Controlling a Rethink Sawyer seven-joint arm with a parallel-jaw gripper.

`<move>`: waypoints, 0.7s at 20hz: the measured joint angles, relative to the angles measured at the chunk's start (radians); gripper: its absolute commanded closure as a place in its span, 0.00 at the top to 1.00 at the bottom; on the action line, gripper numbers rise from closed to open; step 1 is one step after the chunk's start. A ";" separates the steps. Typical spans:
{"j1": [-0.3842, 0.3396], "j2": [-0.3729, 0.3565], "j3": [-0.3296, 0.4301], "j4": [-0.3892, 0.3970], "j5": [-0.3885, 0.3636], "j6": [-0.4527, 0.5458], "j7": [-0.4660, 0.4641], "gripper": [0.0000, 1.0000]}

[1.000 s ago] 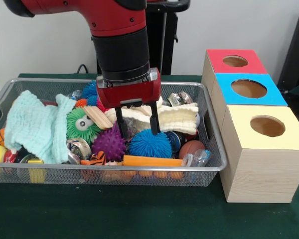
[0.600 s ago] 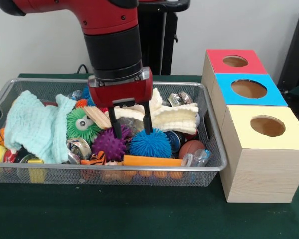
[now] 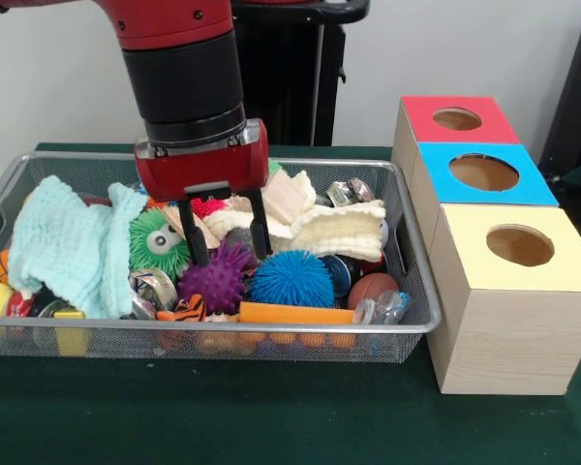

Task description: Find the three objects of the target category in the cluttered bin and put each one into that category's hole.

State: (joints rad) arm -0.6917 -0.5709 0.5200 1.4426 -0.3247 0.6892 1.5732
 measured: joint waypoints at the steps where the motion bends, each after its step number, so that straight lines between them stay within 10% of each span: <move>1: -0.001 0.000 0.002 0.000 -0.001 0.000 0.000 1.00; 14: 0.006 0.031 0.008 0.014 -0.068 -0.147 0.000 1.00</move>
State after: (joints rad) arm -0.6857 -0.5396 0.5279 1.4565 -0.3930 0.5421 1.5732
